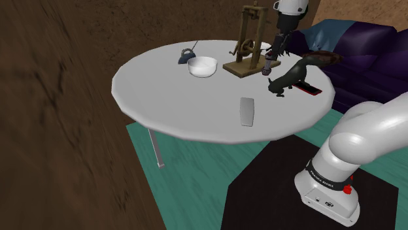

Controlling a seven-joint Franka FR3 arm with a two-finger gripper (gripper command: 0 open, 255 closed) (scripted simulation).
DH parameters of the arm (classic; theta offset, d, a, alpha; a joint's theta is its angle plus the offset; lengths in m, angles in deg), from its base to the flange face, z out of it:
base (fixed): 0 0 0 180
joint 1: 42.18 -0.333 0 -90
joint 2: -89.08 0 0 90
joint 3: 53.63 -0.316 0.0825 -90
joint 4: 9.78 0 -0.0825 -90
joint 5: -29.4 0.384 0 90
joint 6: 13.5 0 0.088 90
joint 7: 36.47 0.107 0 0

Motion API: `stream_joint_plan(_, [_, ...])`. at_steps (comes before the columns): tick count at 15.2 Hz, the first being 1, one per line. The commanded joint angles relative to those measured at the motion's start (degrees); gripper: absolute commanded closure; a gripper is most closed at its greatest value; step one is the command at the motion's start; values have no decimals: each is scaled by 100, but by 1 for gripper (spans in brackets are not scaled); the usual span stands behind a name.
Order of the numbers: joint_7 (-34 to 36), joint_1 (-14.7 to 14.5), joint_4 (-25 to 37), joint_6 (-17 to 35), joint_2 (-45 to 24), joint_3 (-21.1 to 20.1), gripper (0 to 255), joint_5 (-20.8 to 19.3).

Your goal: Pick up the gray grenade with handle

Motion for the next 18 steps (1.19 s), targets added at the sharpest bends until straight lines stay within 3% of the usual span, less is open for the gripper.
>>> stream_joint_plan(1, [-401,10,173,159,-275,282,0,-44])
stream_joint_plan(6, [-1347,-29,721,525,-1096,944,0,60])
stream_joint_plan(10, [-2175,-70,1311,743,-1896,1458,0,374])
stream_joint_plan(14, [-3084,-31,2051,841,-2844,1907,0,937])
stream_joint_plan(18, [-4011,224,2973,754,-3930,2183,0,1705])
